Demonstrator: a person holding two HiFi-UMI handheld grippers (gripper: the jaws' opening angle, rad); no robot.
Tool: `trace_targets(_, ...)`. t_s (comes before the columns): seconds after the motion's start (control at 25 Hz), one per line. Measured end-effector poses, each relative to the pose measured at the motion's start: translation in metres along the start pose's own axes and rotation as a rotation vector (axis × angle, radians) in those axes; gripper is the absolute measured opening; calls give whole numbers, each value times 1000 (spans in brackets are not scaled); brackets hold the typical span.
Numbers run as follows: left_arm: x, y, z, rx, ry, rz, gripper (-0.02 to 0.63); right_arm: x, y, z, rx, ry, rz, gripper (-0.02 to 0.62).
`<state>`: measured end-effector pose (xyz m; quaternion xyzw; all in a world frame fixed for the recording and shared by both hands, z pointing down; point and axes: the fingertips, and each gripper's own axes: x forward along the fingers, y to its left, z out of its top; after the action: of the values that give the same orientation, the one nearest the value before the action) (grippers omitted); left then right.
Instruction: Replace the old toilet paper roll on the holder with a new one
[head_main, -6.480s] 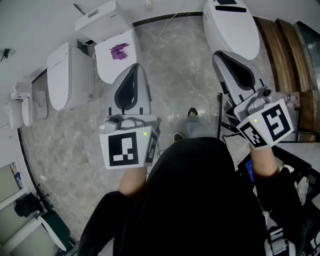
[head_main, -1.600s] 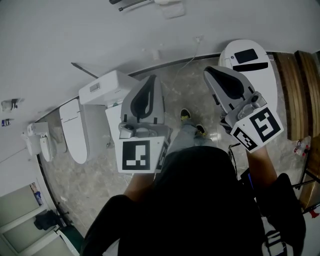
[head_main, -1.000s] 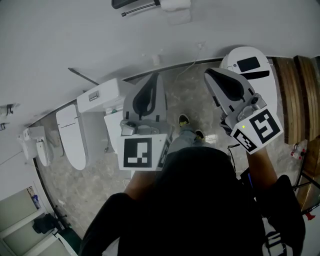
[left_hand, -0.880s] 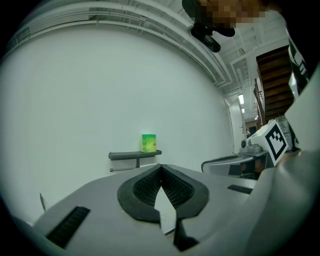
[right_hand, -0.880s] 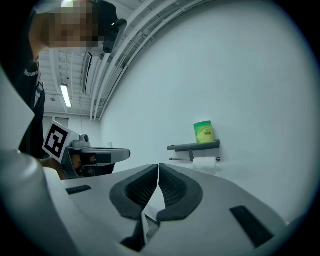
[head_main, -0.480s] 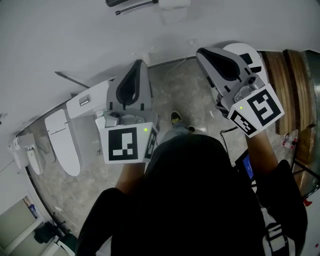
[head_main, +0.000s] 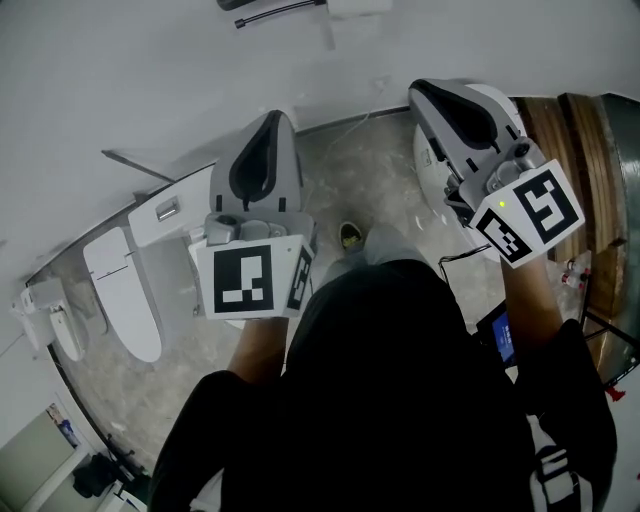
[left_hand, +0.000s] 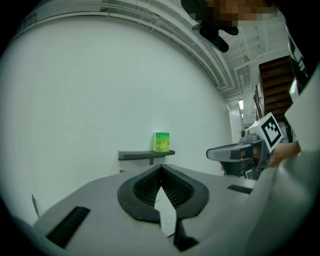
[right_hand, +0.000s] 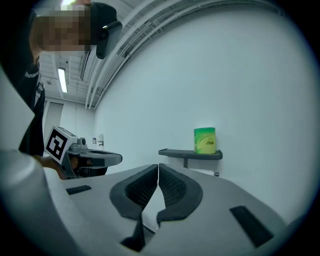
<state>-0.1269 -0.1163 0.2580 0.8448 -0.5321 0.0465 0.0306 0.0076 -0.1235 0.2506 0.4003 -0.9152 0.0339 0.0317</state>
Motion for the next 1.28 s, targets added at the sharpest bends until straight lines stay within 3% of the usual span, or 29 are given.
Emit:
trace_targets(0.44, 27, 3, 1, 14, 16, 8, 20, 15, -22, -8, 16, 9, 6, 18)
trace_targets(0.96, 120, 2, 8, 56, 39, 34, 20, 55, -105, -18, 39, -9, 35, 18)
trace_targets(1.12, 147, 1, 14, 90, 57, 39, 20, 68, -124, -18, -48, -2, 40, 18)
trace_targets(1.28, 163, 5, 19, 101, 33, 59, 20, 84, -133, -27, -262, 75, 44, 18)
